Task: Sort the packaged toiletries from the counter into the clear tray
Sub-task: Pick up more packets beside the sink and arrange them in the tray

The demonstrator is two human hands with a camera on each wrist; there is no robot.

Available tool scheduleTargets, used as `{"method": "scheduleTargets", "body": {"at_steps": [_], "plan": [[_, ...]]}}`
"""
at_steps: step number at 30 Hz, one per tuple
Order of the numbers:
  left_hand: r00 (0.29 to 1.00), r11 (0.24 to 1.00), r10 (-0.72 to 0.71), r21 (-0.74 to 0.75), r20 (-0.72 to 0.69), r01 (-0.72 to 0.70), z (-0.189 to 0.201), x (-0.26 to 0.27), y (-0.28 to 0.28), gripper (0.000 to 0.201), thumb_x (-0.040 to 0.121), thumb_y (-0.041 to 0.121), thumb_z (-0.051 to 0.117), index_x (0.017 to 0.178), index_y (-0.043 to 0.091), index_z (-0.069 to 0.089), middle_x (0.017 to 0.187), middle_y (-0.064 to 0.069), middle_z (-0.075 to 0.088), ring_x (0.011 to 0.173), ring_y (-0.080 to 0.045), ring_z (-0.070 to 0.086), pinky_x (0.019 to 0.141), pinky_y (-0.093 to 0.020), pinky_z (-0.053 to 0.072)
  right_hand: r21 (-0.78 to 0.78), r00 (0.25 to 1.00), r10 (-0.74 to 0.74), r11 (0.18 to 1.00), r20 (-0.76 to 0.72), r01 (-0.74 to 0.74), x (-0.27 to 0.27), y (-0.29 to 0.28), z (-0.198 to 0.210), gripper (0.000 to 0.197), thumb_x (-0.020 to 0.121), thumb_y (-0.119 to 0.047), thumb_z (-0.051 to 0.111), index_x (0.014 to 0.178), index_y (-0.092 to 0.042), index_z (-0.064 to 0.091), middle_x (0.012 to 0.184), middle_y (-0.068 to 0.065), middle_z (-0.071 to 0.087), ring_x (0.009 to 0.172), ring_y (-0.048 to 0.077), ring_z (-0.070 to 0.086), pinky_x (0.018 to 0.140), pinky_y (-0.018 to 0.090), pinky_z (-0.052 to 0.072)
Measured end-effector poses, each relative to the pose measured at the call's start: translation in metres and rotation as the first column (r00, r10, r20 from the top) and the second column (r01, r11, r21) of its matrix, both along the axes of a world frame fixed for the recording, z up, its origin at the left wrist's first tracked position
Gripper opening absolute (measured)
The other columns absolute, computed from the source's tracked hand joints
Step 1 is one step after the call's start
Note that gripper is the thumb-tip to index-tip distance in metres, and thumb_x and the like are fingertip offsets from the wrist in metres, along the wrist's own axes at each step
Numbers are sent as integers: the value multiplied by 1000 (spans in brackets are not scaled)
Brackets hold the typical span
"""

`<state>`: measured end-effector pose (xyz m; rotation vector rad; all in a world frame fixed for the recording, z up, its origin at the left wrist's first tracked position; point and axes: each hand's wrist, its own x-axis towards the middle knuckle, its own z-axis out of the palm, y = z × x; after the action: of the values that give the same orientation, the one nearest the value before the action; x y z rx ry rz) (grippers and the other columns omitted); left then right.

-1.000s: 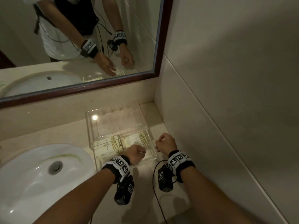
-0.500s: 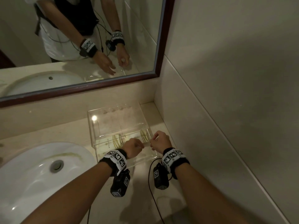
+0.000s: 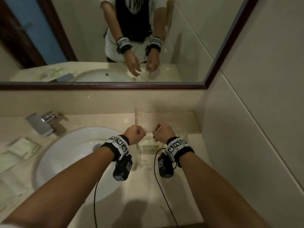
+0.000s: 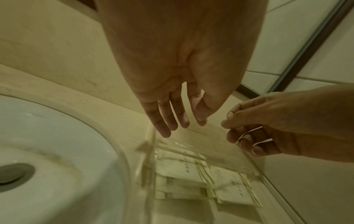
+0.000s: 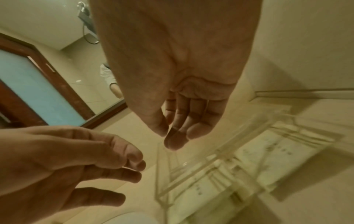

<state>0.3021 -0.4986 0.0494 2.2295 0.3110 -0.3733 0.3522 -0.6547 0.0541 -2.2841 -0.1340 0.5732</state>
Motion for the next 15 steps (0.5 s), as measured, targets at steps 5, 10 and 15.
{"method": "scheduleTargets", "body": {"at_steps": [5, 10, 15], "plan": [[994, 995, 102, -18, 29, -102, 17, -28, 63, 17, 88, 18, 56, 90, 9, 69, 94, -11, 70, 93, -28, 64, 88, -36, 52, -2, 988, 154, 988, -9, -154, -17, 66, 10, 12, 87, -15, 59, 80, -18, 50, 79, 9, 72, 62, 20, 67, 72, 38, 59], [977, 978, 206, -31, 48, -205, 25, -66, 127, 16, 89, 11, 53, 81, 14, 67, 84, -4, 64, 82, -19, 58, 77, -28, 47, -56, 954, 298, 953, 13, -297, -37, 133, 17, 6, 88, -15, 59, 86, -15, 53, 85, 12, 75, 64, 18, 68, 71, 34, 57], [945, 945, 327, -2, 23, -327, 19, -120, 199, 18, 88, 11, 53, 78, 18, 67, 86, -2, 64, 88, -23, 62, 80, -28, 46, -88, 899, 438, 896, 23, -435, -69, 213, 16, 10, 87, -19, 61, 80, -17, 54, 88, 12, 74, 74, 25, 73, 70, 34, 59]]}}
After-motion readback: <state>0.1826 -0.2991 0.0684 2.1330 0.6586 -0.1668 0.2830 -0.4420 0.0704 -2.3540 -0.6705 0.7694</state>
